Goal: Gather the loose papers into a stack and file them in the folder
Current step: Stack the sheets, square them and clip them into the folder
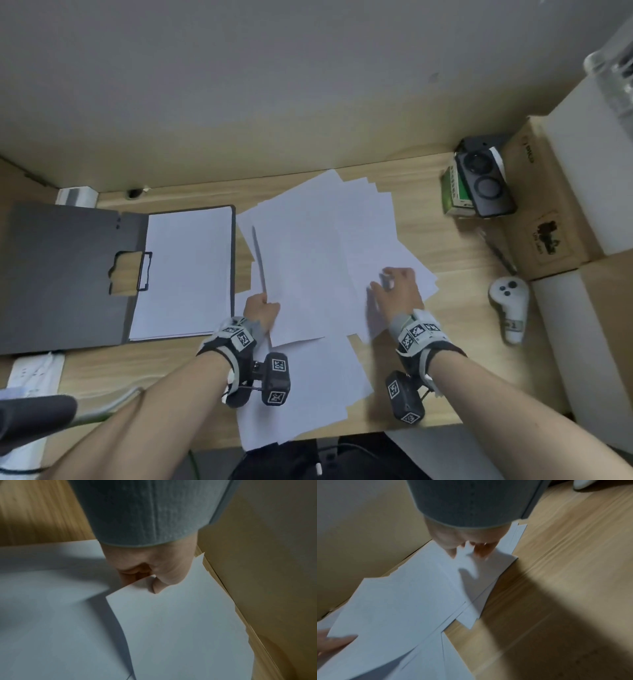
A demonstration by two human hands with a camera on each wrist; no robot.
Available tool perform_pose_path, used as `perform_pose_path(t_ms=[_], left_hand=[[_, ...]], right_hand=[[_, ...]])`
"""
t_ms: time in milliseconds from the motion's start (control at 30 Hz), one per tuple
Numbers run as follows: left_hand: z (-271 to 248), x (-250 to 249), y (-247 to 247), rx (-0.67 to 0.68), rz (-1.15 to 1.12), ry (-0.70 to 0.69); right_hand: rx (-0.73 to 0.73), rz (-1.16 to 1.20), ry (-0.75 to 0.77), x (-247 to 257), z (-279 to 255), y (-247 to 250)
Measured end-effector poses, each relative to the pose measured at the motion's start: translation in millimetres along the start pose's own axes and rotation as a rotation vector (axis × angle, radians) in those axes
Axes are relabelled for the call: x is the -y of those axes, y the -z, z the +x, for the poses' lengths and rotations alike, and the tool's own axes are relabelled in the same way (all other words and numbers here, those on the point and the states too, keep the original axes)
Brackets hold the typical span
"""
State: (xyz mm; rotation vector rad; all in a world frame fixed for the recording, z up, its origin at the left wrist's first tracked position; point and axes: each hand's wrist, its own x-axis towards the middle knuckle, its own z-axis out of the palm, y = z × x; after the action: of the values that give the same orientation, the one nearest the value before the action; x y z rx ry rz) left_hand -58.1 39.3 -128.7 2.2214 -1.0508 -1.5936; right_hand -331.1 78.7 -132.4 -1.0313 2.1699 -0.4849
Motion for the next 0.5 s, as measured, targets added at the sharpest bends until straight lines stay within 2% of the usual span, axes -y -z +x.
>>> perform_pose_path(t_ms=[67, 200, 333, 500], left_hand=[[7.0, 5.3, -0.3, -0.048, 0.077, -0.017], [22.1, 17.4, 1.0, -0.038, 0.209, -0.033], [16.6, 11.5, 4.5, -0.053, 0.252, -0.052], [7.4, 2.5, 15.4, -0.123, 0.297, -0.138]], right_hand=[[-0.117, -0.124, -0.038, -2.6, 6.6, 4.8], [0.016, -0.311, -0.107, -8.8, 14.6, 11.0], [0.031, -0.082, -0.131, -11.7, 11.8, 8.5], [-0.051, -0.08, -0.124, -14.4, 12.1, 25.1]])
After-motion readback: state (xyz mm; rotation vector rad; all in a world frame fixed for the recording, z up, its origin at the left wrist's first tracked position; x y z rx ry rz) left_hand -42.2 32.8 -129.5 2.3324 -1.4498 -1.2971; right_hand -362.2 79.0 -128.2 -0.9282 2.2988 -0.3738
